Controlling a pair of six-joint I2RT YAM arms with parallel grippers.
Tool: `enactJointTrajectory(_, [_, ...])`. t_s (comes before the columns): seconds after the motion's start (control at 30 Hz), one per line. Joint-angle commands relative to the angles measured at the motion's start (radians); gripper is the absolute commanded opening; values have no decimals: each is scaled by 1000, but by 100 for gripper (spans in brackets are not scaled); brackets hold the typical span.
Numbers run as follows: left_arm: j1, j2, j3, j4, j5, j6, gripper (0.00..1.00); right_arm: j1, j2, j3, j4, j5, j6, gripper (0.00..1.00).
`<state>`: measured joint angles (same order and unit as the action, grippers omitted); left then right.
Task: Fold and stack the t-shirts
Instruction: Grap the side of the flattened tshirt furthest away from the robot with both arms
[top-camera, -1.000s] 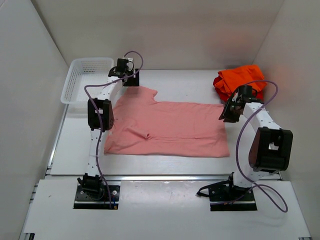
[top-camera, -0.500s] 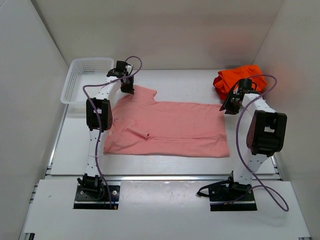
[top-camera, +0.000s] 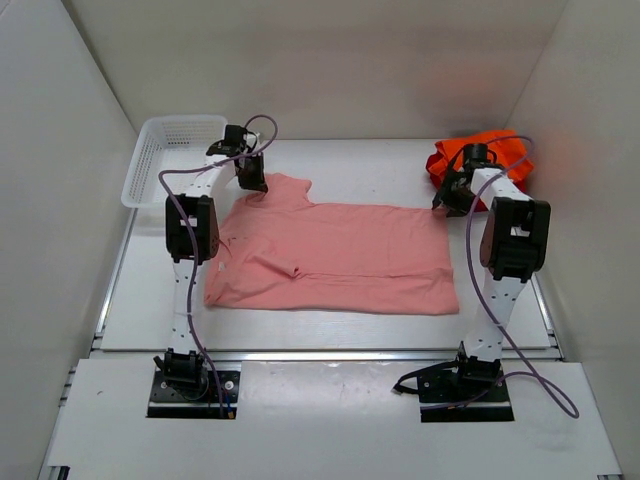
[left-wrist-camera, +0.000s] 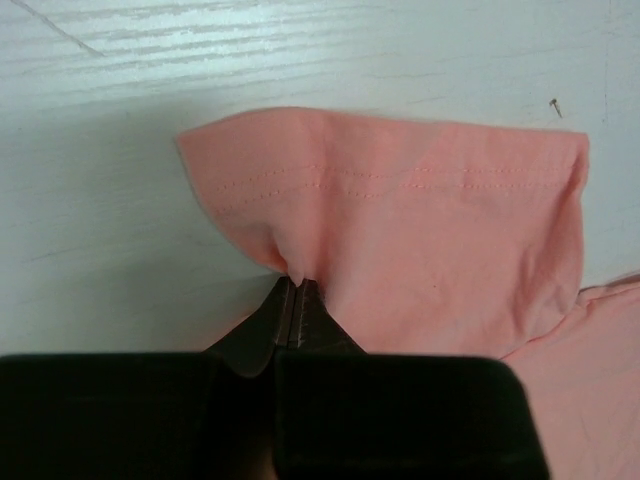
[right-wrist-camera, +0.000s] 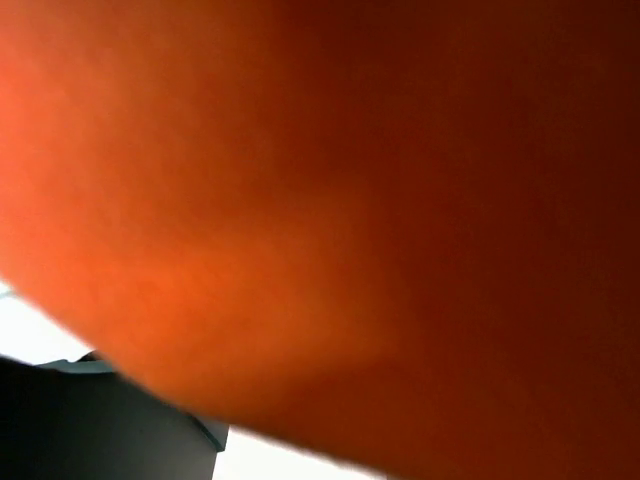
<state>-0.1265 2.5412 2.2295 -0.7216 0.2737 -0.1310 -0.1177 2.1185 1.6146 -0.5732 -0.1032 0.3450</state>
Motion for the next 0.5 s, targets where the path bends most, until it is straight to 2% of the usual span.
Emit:
enactJointTrajectory(0.0, [8,-59,-68,-32,16,2,0,23,44,79,-54,40,-3,44])
enactJointTrajectory(0.1, [10,-75,-70,-24,24,-2,0,38,63,91,-65,63,-6,43])
enactJointTrajectory(0.17, [16,-75,-68,-24,21,-4,0,41,67,91,-70,57,-12,27])
enactJointTrajectory(0.3, [19,-79,-54,-24,33,-12,0,50,34,71,-53,83,-18,20])
enactJointTrajectory(0.33, [16,-84,-51,-22,22,-7,0,56,28,74,-47,85,-26,10])
enactJointTrajectory(0.37, [11,-78,-38,-30,31,-9,0,59,12,67,-37,94,-38,5])
enactJointTrajectory(0.47, [13,-79,10,-70,38,-9,0,58,-24,59,-5,96,-57,0])
